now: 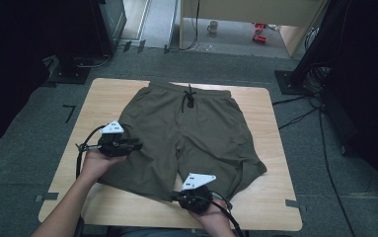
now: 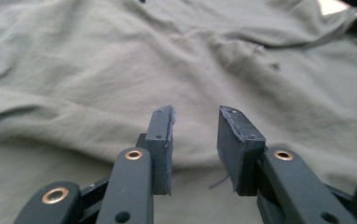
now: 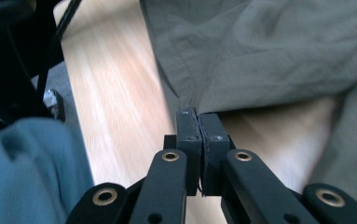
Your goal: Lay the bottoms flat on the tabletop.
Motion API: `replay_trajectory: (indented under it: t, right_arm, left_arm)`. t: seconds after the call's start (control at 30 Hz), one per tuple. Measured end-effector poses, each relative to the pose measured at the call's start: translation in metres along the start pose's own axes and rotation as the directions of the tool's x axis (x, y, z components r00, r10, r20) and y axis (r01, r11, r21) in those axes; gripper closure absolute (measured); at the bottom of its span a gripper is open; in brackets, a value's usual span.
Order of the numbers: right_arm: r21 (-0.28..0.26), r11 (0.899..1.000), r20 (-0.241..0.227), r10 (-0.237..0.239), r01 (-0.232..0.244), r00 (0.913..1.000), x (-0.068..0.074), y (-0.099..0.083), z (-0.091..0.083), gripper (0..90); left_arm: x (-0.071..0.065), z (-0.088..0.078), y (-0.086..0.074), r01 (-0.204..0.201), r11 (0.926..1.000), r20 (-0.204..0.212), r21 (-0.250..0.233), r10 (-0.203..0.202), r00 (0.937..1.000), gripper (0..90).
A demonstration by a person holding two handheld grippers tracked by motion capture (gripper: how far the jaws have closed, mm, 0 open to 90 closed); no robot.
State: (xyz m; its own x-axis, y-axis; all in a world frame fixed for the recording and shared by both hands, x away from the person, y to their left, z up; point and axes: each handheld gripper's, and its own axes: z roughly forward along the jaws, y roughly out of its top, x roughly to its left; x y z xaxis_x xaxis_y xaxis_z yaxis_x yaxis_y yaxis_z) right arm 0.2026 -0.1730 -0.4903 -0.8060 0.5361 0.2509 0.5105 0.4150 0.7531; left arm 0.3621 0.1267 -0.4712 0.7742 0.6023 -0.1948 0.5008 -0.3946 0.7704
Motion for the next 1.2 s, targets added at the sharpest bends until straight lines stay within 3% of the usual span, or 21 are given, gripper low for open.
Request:
replay_trajectory:
  t: [0.07, 0.13, 0.23, 0.37, 0.5, 0.63, 0.8, 0.87, 1.0, 1.13, 1.2]
  right_arm:
    - [0.004, 1.0, 0.01, -0.025, 0.025, 0.9996, -0.001, -0.006, -0.002, 70.8]
    - [0.013, 0.999, 0.04, -0.047, 0.047, 0.9981, -0.007, -0.011, -0.009, 64.9]
    - [-0.008, 0.999, 0.074, -0.03, 0.031, 0.9968, -0.017, -0.012, -0.021, 61.2]
    - [-0.036, 0.999, 0.154, -0.02, 0.026, 0.9879, -0.036, -0.016, -0.04, 59.6]
    - [-0.056, 0.998, 0.241, -0.007, 0.021, 0.9706, -0.06, -0.02, -0.054, 69.3]
    - [-0.052, 0.999, 0.31, 0.025, -0.009, 0.9506, -0.088, -0.024, -0.059, 72.7]
    - [-0.006, 1.0, 0.403, 0.029, -0.029, 0.9149, -0.118, -0.034, -0.068, 69.8]
    - [0.009, 0.999, 0.427, 0.038, -0.046, 0.9034, -0.125, -0.038, -0.075, 68.5]
    - [0.032, 0.997, 0.471, 0.049, -0.072, 0.8806, -0.13, -0.05, -0.093, 69.1]
    - [0.051, 0.995, 0.485, 0.053, -0.089, 0.8726, -0.126, -0.064, -0.108, 69.2]
    - [0.056, 0.995, 0.497, 0.044, -0.083, 0.8664, -0.123, -0.067, -0.115, 69.3]
  left_arm:
    - [0.001, 0.003, -0.001, 0.0, 0.9998, -0.01, 0.021, 0.0, 0.9999, 64.8]
    - [0.001, 0.003, -0.002, -0.005, 0.9997, -0.019, 0.024, 0.006, 0.9998, 64.1]
    - [0.002, 0.004, -0.002, -0.01, 0.9996, -0.027, 0.027, 0.011, 0.9996, 62.0]
    - [0.006, 0.008, -0.005, -0.008, 0.9984, -0.037, 0.055, 0.01, 0.9992, 61.0]
    - [0.012, 0.014, -0.006, -0.001, 0.9987, -0.064, 0.052, 0.004, 0.9979, 61.5]
    - [0.017, 0.022, -0.01, 0.008, 0.9962, -0.078, 0.087, -0.001, 0.997, 62.9]
    - [0.019, 0.026, -0.017, 0.005, 0.9897, -0.084, 0.143, 0.007, 0.9964, 63.1]
    - [0.018, 0.025, -0.019, 0.002, 0.99, -0.084, 0.141, 0.01, 0.9964, 62.8]
    - [0.018, 0.025, -0.021, 0.03, 0.992, -0.084, 0.123, -0.02, 0.9963, 61.8]
    - [0.016, 0.023, -0.022, 0.086, 0.9897, -0.087, 0.114, -0.076, 0.9933, 59.1]
    - [0.013, 0.021, -0.023, 0.081, 0.9891, -0.094, 0.123, -0.069, 0.9932, 59.1]
